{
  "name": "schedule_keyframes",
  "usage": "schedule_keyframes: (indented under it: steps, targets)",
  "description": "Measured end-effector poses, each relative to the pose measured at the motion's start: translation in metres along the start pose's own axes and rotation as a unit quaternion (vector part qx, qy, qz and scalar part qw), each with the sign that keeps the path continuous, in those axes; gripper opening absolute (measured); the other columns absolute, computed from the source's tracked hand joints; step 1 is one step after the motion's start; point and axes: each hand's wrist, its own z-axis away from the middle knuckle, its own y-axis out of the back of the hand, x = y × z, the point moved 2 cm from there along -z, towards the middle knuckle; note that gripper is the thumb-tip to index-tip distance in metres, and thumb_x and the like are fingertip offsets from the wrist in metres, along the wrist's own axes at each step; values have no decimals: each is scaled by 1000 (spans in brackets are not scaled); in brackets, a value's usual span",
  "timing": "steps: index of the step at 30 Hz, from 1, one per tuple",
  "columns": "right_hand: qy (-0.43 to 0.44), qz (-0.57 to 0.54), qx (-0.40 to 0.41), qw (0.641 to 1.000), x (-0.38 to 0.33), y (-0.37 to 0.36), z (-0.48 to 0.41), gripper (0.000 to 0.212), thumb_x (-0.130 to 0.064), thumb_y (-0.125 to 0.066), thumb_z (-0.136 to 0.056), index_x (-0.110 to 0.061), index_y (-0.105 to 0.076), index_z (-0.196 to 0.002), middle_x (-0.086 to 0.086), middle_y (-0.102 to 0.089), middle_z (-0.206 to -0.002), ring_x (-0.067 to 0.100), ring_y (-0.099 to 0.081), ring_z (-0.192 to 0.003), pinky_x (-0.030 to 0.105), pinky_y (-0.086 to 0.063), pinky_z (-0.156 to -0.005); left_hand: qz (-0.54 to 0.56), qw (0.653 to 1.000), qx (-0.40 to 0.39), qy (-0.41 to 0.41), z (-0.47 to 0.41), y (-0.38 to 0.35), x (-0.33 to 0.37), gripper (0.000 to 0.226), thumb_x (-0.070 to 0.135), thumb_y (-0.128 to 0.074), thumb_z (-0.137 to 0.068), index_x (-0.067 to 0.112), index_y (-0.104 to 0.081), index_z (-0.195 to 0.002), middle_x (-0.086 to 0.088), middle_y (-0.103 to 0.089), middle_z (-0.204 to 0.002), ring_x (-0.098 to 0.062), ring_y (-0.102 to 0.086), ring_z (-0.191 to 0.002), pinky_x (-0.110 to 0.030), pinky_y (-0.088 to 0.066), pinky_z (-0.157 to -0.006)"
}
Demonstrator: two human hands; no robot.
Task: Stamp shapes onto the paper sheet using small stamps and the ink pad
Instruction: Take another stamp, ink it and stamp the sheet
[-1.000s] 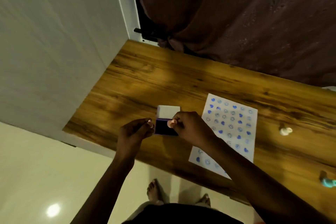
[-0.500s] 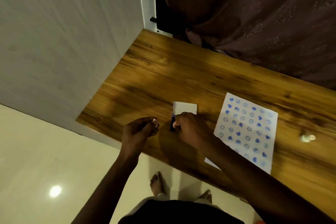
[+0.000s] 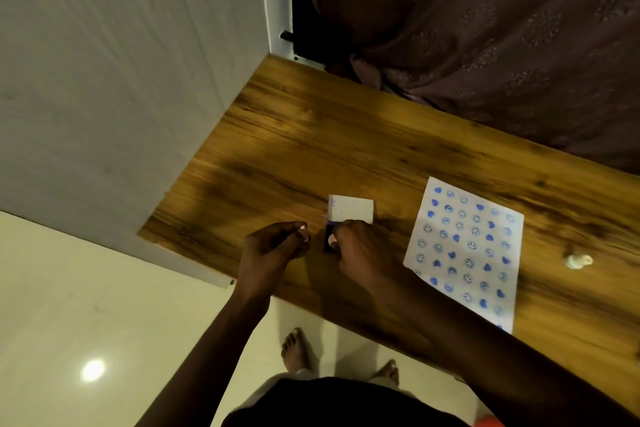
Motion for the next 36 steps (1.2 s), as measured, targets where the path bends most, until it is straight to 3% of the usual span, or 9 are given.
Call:
schedule_keyframes:
  steps: [7, 12, 16, 21, 24, 29, 32, 35, 36]
  targets:
    - [-23, -124, 62, 990, 11, 4, 5, 25, -23, -71, -94, -15, -71, -118, 10, -74, -118, 28, -70, -108, 42, -59, -92, 6, 1000, -20, -7, 1, -7, 12, 15, 13, -71, -95, 7, -79, -108, -15, -80, -100, -37, -75, -99, -37, -62, -86]
    - [-42, -277, 102, 954, 32, 16, 12, 17, -31, -73, -91, -17, -80, -98, 3, -79, -100, 16, -72, -92, 33, -60, -79, -21, 998, -45, -29, 3, -18, 20, 13, 12, -70, -96, 8, -79, -104, -12, -80, -98, -30, -76, -95, -35, -63, -81]
    - [-123, -510, 95, 846, 61, 20, 34, 21, -38, -85, -80, -22, -82, -94, -3, -80, -88, 6, -73, -82, 24, -60, -71, -34, 996, -73, -21, 4, -36, 16, 16, 11, -70, -95, 8, -79, -109, -9, -81, -105, -24, -77, -100, -35, -62, -83]
    - [-152, -678, 75, 716, 98, 12, 81, 35, -38, -89, -70, -16, -83, -96, 10, -80, -85, 14, -71, -75, 24, -57, -71, -40, 993, -108, -1, 8, -72, 9, 24, 10, -72, -94, 5, -75, -117, -9, -80, -113, -25, -77, -102, -32, -64, -83]
    - [-166, -746, 86, 640, 122, 2, 111, 30, -28, -86, -76, -7, -82, -97, 14, -77, -88, 18, -71, -77, 26, -59, -73, -35, 992, -124, 9, 12, -97, 6, 18, 4, -72, -93, 3, -77, -111, -11, -80, -108, -28, -76, -98, -37, -64, -85]
    - [-231, -780, 139, 565, 157, -16, 162, 20, -26, -85, -76, -10, -84, -88, 11, -77, -85, 14, -72, -71, 23, -57, -66, -43, 986, -161, 22, 22, -134, -1, 16, 2, -73, -91, -5, -74, -106, -18, -78, -101, -31, -75, -94, -40, -63, -86]
    - [-255, -745, 191, 586, 173, -28, 194, 42, -38, -90, -62, -8, -83, -89, 14, -76, -85, 20, -71, -75, 26, -58, -70, -70, 981, -180, 29, 29, -152, -5, 16, 5, -73, -92, -2, -76, -106, -17, -80, -101, -32, -77, -96, -43, -62, -89]
    - [-320, -595, 227, 701, 185, -43, 216, 26, -39, -88, -75, -17, -83, -88, 5, -80, -81, 19, -74, -76, 29, -59, -71, -88, 976, -195, 35, 34, -166, -8, 20, 6, -72, -93, -2, -75, -111, -23, -79, -104, -40, -75, -99, -47, -62, -92]
    - [-344, -518, 229, 749, 190, -48, 222, 24, -41, -85, -79, -19, -82, -87, -2, -78, -77, 13, -73, -71, 23, -56, -67, -94, 975, -200, 35, 36, -171, -10, 20, 6, -72, -93, -3, -75, -112, -23, -78, -103, -41, -75, -99, -48, -62, -92]
